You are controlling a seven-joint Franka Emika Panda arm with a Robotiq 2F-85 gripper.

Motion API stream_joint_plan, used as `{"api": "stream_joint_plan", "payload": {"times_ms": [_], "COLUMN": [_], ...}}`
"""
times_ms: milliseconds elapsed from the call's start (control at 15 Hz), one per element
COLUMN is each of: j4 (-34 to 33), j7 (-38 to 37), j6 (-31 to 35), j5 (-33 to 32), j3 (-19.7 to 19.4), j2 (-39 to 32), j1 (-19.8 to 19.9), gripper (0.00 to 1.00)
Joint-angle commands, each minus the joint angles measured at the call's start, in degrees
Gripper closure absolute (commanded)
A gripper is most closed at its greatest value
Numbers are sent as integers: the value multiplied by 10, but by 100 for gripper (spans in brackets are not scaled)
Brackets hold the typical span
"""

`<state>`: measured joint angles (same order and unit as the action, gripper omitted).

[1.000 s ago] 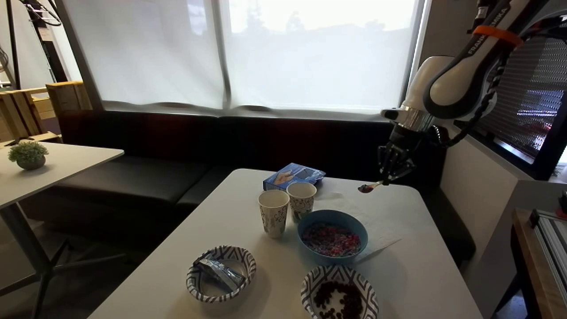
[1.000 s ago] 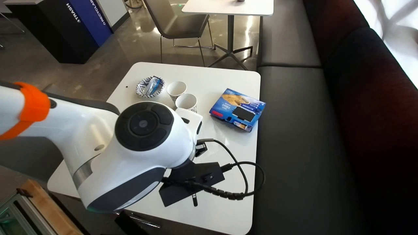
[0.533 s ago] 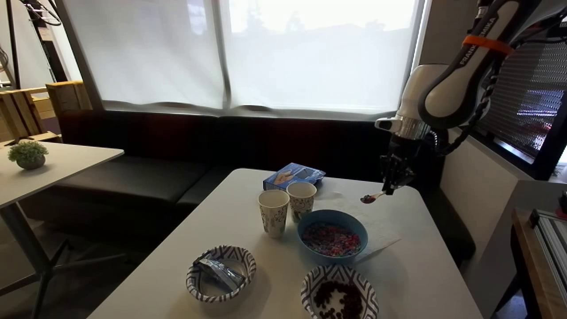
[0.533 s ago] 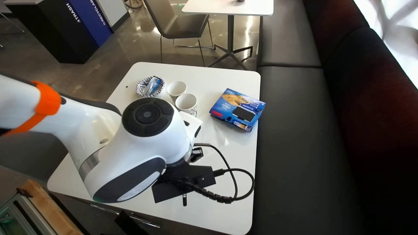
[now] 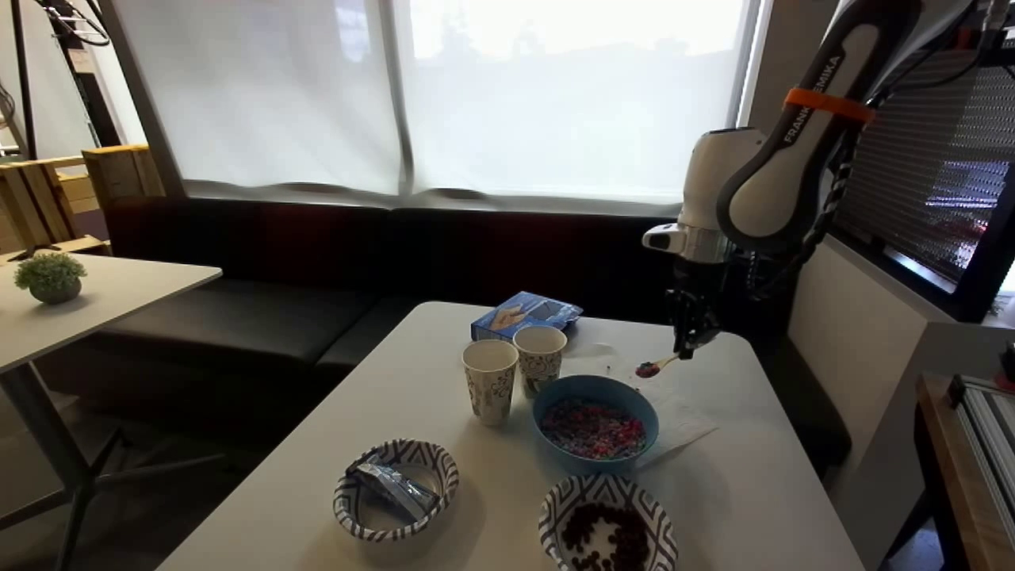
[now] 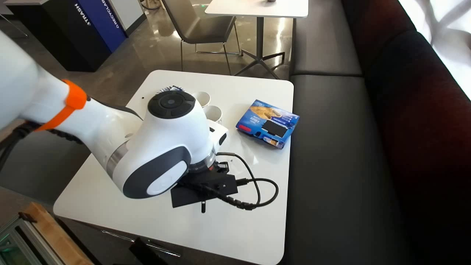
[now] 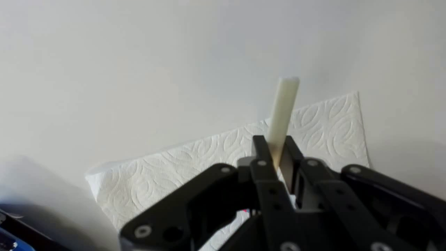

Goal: Transfer a spoonful of contents from the blue bowl onto the paper towel

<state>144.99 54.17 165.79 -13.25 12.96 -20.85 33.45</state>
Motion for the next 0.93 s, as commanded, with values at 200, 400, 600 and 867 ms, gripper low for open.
{"api": "stream_joint_plan", "payload": {"times_ms": [200,400,600,867], "j4": [-54,-68,-81,-93], "j7": [-58,-74,-91,-119], "j6": [-48,-66,-84,-114], "j5": [11,9,2,-9], "j3": [-100,-116,-129,-147], "j2": [-41,-52,-59,-57], "j1": [-140,-163,-182,-210], "gripper": [97,97,97,97]}}
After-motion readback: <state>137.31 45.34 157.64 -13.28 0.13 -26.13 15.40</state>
